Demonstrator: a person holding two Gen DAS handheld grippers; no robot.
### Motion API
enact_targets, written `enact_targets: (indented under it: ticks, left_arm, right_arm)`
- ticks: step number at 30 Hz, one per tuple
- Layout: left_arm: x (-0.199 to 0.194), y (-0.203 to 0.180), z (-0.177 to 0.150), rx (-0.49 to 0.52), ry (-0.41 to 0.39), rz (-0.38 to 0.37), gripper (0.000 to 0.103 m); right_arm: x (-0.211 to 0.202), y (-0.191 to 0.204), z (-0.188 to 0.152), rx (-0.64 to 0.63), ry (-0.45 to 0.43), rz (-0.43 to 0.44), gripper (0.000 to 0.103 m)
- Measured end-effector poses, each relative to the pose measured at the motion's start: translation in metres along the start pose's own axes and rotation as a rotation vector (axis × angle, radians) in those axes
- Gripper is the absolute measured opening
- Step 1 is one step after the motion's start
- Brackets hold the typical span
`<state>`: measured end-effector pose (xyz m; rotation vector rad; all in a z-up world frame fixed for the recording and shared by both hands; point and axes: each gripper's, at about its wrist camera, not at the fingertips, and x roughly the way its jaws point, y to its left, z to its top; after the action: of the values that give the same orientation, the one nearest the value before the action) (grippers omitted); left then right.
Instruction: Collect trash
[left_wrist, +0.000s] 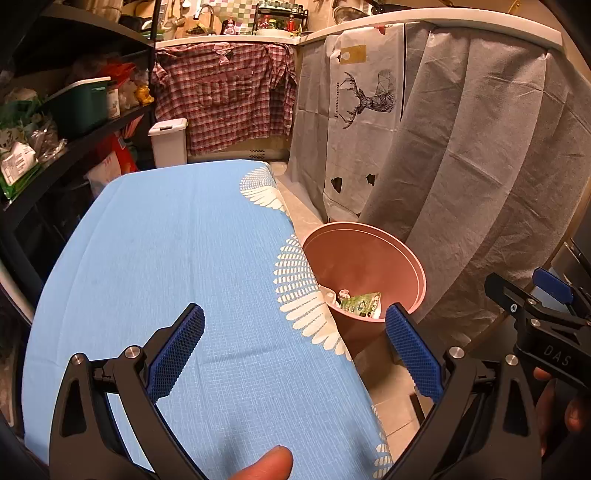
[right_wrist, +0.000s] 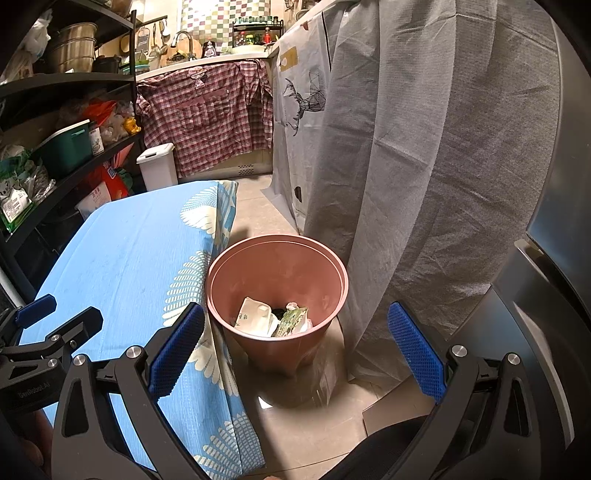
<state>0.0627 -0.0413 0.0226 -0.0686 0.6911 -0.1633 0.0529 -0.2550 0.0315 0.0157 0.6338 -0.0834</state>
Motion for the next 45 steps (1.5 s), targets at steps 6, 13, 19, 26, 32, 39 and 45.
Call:
enact_targets:
  ticks: [6, 13, 19, 26, 32, 39, 45]
  left_arm:
    - [-0.0008, -0.001, 0.0004, 0.002, -0.004, 0.002, 0.095]
    - [-0.0009, -0.001, 0.0007, 0.0, -0.003, -0.002, 0.095]
    - [-0.0018, -0.0018, 0.0013, -0.002, -0.004, -0.004, 0.095]
    - [-0.0028, -0.0021, 0.002, 0.004, -0.007, -0.002, 0.095]
    - [-0.0028, -0.0024, 0.0024, -0.003, -0.007, 0.0, 0.095]
    - [-0.0031, -0.0024, 0.0021, -0.002, -0.009, 0.001, 0.095]
    - [-0.0029, -0.0023, 0.0022, -0.001, -0.006, 0.0, 0.095]
  right_arm:
    - [0.0, 0.0003, -0.0001, -0.001, 0.0, 0.0, 0.098]
    - [-0.0008, 0.0027, 0.0005, -0.001, -0.002, -0.001, 0.098]
    - [-0.0014, 0.0026, 0.0004, -0.002, -0.002, -0.001, 0.098]
    - [-0.0013, 0.0026, 0.0005, -0.002, -0.002, -0.001, 0.098]
    - [-0.0011, 0.0023, 0.0005, -0.002, -0.002, -0.001, 0.098]
    - [-0.0011, 0.0023, 0.0003, -0.002, -0.002, -0.001, 0.098]
    - [-0.001, 0.0025, 0.0004, -0.002, -0.003, -0.001, 0.098]
